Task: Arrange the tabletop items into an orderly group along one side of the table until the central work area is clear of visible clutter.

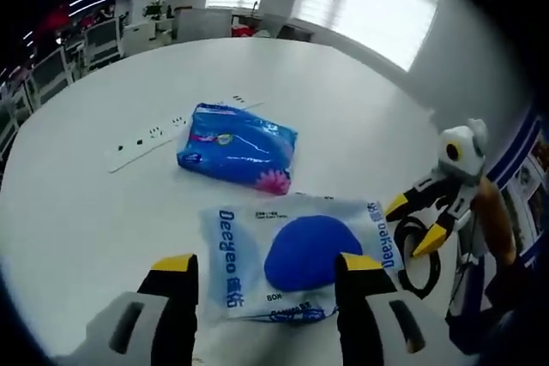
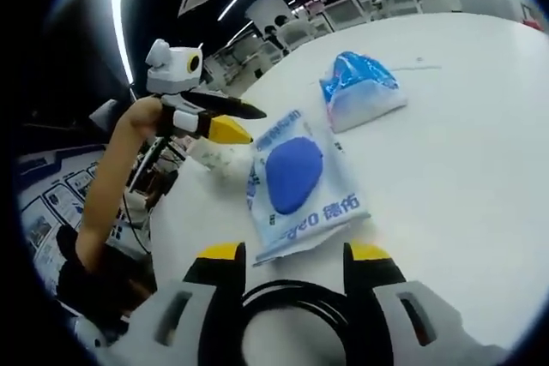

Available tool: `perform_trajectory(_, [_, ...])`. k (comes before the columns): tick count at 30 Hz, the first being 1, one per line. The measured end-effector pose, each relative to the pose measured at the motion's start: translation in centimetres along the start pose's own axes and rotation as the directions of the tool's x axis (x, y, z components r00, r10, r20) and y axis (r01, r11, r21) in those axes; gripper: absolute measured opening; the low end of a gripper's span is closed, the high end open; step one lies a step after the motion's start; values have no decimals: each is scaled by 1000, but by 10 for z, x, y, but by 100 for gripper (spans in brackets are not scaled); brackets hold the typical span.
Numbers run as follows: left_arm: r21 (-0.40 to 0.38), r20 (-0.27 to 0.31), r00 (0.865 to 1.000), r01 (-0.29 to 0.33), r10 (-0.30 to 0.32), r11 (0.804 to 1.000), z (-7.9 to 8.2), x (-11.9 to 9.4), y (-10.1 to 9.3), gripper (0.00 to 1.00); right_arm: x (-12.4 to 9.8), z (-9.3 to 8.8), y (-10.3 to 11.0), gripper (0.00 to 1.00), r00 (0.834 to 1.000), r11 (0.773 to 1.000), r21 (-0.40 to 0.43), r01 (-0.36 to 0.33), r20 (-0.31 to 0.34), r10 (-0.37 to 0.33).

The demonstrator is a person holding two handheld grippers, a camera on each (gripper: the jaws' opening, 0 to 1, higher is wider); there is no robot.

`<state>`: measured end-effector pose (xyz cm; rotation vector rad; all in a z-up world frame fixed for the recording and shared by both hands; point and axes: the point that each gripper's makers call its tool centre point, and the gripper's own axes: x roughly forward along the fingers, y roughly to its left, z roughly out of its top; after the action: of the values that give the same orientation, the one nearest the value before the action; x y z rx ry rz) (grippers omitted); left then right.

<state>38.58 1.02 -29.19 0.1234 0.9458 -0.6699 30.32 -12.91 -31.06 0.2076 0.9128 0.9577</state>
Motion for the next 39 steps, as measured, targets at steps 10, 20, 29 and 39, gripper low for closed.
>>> perform_trajectory(10, [14,-20,1000,-17,17,1000,1,9,5,58,3,2,-1,39,1000,1000,8,-12,9,11])
perform_trajectory(20, [41,-38,999,-35,36,999,3,15,14,51,5,0,-1,36,999,999,20,-29,15,28])
perform_trajectory(29, [67,-38,998,-52,54,996,5,21,22,34,8,6,-4,32,999,999,19,-37,24,36])
perform_trajectory(39, [85,-65,992,-106,112,991,3,25,34,36,11,4,-4,30,999,999,26,-42,24,42])
